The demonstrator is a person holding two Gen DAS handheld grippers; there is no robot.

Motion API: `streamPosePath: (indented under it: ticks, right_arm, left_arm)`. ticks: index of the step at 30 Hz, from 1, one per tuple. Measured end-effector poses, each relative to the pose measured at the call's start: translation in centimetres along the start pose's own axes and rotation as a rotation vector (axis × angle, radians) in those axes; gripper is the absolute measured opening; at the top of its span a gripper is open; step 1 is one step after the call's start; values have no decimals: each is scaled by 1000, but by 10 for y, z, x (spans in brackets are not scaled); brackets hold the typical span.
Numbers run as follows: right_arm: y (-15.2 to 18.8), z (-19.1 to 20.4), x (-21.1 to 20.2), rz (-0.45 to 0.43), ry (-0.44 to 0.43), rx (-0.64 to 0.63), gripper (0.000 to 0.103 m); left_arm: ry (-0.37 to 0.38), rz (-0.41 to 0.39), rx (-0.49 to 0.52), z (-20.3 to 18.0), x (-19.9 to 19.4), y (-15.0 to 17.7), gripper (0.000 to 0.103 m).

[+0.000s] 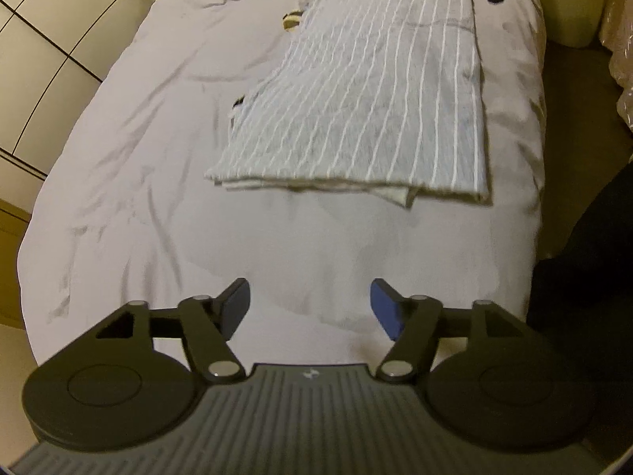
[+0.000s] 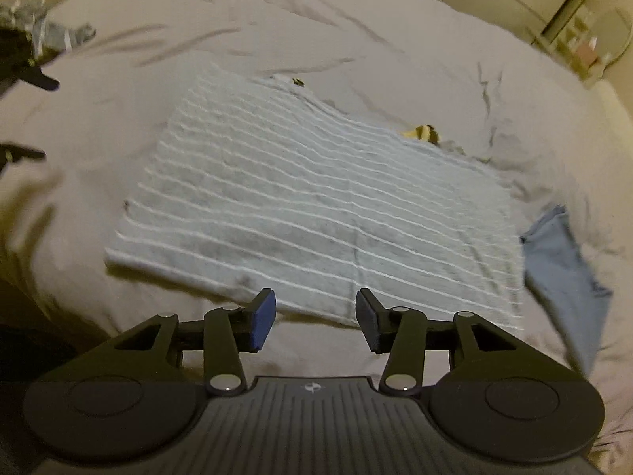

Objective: Fold clothes
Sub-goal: 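Move both grippers to the corners of the folded striped rectangle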

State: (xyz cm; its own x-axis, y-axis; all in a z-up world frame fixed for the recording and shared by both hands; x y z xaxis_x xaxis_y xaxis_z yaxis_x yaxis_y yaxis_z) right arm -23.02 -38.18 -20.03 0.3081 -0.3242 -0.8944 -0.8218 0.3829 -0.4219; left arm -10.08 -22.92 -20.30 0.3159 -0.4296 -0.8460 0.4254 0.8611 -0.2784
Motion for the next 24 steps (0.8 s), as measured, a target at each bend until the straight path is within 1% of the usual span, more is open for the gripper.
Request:
streamPosePath:
  ticks: [2,4,7,8,9,11,15,19,24]
  right_arm:
    - [-7,-2,3,14,-22,38,55]
    - [-12,-3,5,41,-27,88,57]
    - [-18,-4,4,89,-14,201,62]
    - [-19,-4,5,111,-12,245,63]
    - [-20,-3,6,132,-9,285,63]
    - [-23,3,9,166,11,349,64]
    - [-29,20,10,210,89,466,66]
    - [-36,39,6,220,114,618,67]
    - [-41,60,3,229,128,719,67]
  left_arm:
    - [9,-7,3,2,3,-7,68]
    - [32,-13,5,2,7,-12,69]
    - [68,-45,49,2,14,-17,78]
    - [81,-57,67,2,16,-18,84]
    - [95,-69,90,2,20,-18,87]
    - [120,-90,129,6,27,-15,87]
    - [178,-142,199,20,36,-10,92]
    - [217,-190,275,35,45,-1,94]
    - [236,-217,360,53,52,13,96]
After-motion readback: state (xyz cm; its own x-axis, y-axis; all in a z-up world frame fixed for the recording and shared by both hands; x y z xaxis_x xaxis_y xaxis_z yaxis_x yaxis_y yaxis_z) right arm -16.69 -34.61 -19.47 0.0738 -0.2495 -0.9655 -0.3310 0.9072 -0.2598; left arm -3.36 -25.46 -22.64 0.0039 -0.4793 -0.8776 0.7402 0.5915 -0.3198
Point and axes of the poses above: each gripper's, at about its wrist camera, not at the fingertips, and x roughly the way its jaws point, z to its left, y to its underside, the point moved 1 cm from there along x, roughly the way its jaws point, and after that the axes turned 7 degrees about x, right-handed, at the moved point
